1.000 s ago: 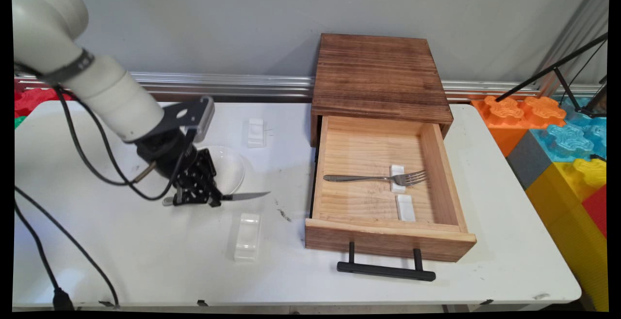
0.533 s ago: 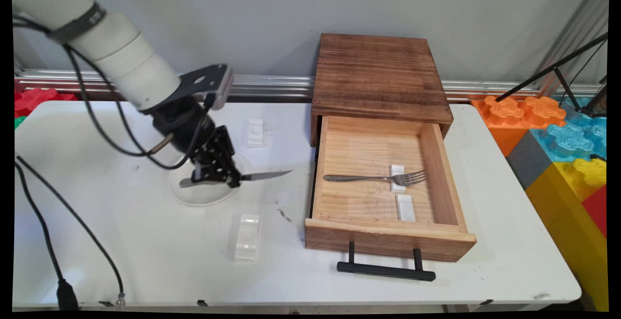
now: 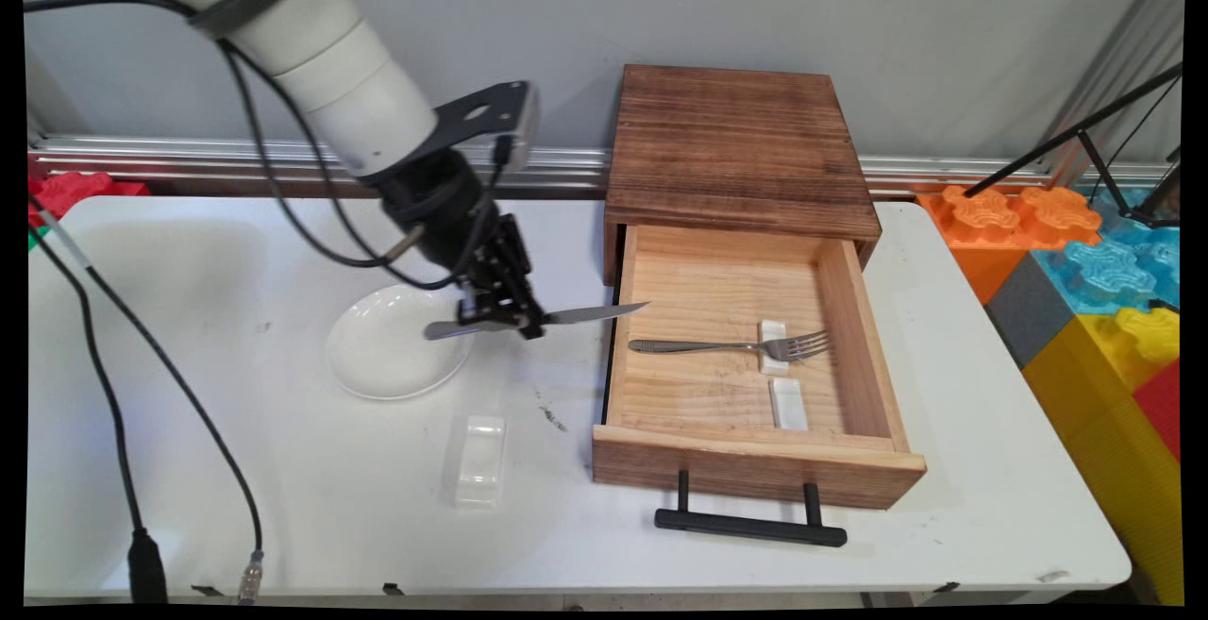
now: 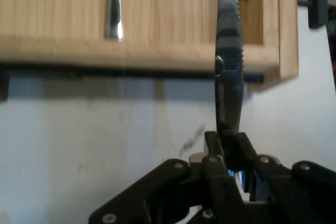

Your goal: Place the picked object into the drawer

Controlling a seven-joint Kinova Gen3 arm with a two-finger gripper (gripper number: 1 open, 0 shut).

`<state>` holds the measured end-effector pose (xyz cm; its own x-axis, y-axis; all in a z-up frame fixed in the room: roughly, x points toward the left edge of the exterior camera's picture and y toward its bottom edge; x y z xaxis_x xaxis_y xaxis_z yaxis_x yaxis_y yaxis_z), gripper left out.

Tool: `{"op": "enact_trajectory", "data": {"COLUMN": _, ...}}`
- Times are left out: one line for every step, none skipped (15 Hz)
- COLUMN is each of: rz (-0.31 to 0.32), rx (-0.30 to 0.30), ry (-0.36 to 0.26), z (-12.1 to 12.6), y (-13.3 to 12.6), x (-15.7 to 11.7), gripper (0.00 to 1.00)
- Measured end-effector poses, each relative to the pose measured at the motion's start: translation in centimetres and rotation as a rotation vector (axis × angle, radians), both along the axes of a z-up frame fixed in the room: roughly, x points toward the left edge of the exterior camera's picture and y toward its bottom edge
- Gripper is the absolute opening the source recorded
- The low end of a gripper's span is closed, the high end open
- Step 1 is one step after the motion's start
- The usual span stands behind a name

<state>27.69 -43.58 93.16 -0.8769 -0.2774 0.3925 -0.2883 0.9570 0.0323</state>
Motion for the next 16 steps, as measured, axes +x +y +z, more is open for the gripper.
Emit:
{"op": "enact_trajectory", "data": {"rz": 0.002, "rx": -0.001, "ry": 0.006, "z": 0.0, "y": -0.4, "x": -0.9, "gripper": 0.0}}
{"op": "enact_trajectory", "data": {"rz": 0.004, "rx": -0.001, "ry": 0.01, "z": 0.0, "y": -0.8, "x": -1.7, "gripper": 0.0}}
{"op": "enact_trajectory", "data": {"rz": 0.006, "rx": -0.001, "ry": 0.014, "z": 0.0, "y": -1.0, "x": -2.2, "gripper": 0.0}}
{"op": "enact_trajectory", "data": {"rz": 0.01, "rx": -0.001, "ry": 0.018, "z": -0.1, "y": -1.3, "x": -2.9, "gripper": 0.0}}
{"op": "enact_trajectory", "data": {"rz": 0.012, "rx": 0.0, "ry": 0.022, "z": -0.1, "y": -1.5, "x": -3.4, "gripper": 0.0}}
{"op": "enact_trajectory", "data": {"rz": 0.015, "rx": 0.0, "ry": 0.028, "z": -0.2, "y": -1.8, "x": -4.2, "gripper": 0.0}}
{"op": "enact_trajectory", "data": {"rz": 0.019, "rx": 0.0, "ry": 0.035, "z": -0.3, "y": -2.2, "x": -5.1, "gripper": 0.0}}
{"op": "enact_trajectory", "data": {"rz": 0.021, "rx": 0.0, "ry": 0.043, "z": -0.4, "y": -2.6, "x": -6.0, "gripper": 0.0}}
{"op": "enact_trajectory", "data": {"rz": 0.023, "rx": -0.001, "ry": 0.05, "z": -0.5, "y": -2.9, "x": -6.8, "gripper": 0.0}}
{"op": "enact_trajectory", "data": {"rz": 0.023, "rx": -0.002, "ry": 0.057, "z": -0.6, "y": -3.2, "x": -7.6, "gripper": 0.0}}
{"op": "enact_trajectory", "data": {"rz": 0.024, "rx": -0.004, "ry": 0.066, "z": -0.8, "y": -3.6, "x": -8.5, "gripper": 0.0}}
{"op": "enact_trajectory", "data": {"rz": 0.024, "rx": -0.007, "ry": 0.072, "z": -0.9, "y": -3.9, "x": -9.3, "gripper": 0.0}}
{"op": "enact_trajectory", "data": {"rz": 0.024, "rx": -0.009, "ry": 0.076, "z": -1.0, "y": -4.1, "x": -9.7, "gripper": 0.0}}
{"op": "enact_trajectory", "data": {"rz": 0.022, "rx": -0.012, "ry": 0.081, "z": -1.2, "y": -4.4, "x": -10.4, "gripper": 0.0}}
{"op": "enact_trajectory", "data": {"rz": 0.022, "rx": -0.014, "ry": 0.084, "z": -1.3, "y": -4.6, "x": -10.8, "gripper": 0.0}}
{"op": "enact_trajectory", "data": {"rz": 0.02, "rx": -0.017, "ry": 0.088, "z": -1.5, "y": -4.9, "x": -11.5, "gripper": 0.0}}
